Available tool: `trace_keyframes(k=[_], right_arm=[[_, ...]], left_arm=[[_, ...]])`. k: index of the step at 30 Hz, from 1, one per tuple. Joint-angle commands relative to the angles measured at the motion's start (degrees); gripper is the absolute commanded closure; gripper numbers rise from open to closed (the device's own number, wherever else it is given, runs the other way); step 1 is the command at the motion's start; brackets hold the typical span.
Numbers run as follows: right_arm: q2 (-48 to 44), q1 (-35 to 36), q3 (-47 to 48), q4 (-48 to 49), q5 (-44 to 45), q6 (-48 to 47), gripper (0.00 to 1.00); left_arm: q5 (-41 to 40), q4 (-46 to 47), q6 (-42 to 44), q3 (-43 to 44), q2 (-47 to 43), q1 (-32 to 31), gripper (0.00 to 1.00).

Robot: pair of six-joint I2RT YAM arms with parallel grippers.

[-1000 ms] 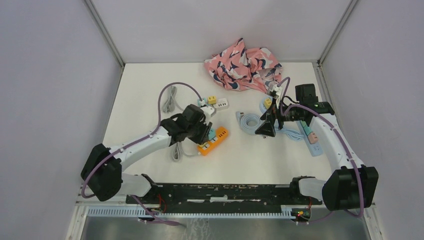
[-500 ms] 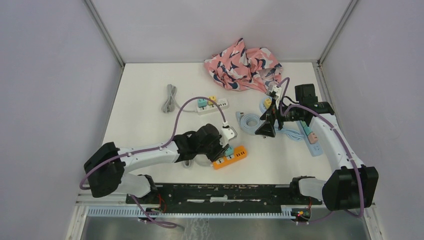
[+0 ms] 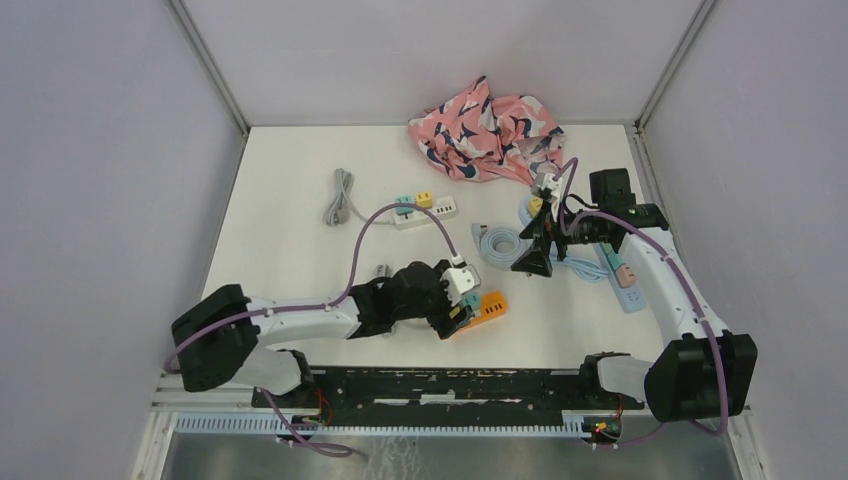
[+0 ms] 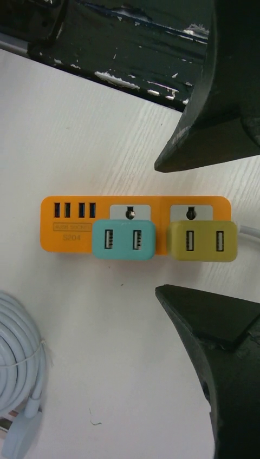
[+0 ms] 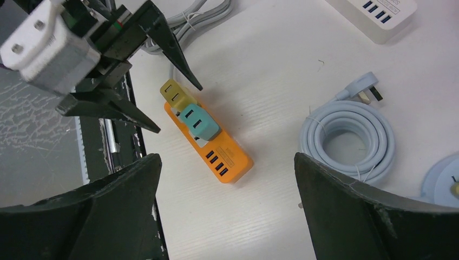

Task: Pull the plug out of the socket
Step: Move the socket to the center of the board.

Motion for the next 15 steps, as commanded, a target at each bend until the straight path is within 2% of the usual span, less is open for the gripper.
trace_keyframes(k=[1, 4, 10, 14, 15], right_arm=[[-1.3, 0.3, -0.3, 1.3, -2.2, -3.3, 0.0], [-0.9, 0.4, -0.8, 2.2, -1.9, -4.1, 0.0], [-1.2, 0.9, -0.2, 0.3, -3.9, -10.8, 0.0], [0.2, 1.8, 0.9, -2.6, -6.9, -18.0, 0.0], [0.9, 1.9, 1.0, -4.3, -8.4, -22.9, 0.0]], left_arm=[[-3.5, 12.7, 0.4, -5.7, -9.2, -0.2, 0.1], [-5.4, 16.4, 0.0, -10.0, -15.7, -0.2, 0.0], [-6.1, 25.3, -2.7, -18.6, -27.5, 0.0, 0.01], [-6.4, 24.9, -2.9, -20.2, -29.9, -0.1, 0.01], [-6.8, 24.2, -2.4, -20.3, -29.9, -0.1, 0.01]])
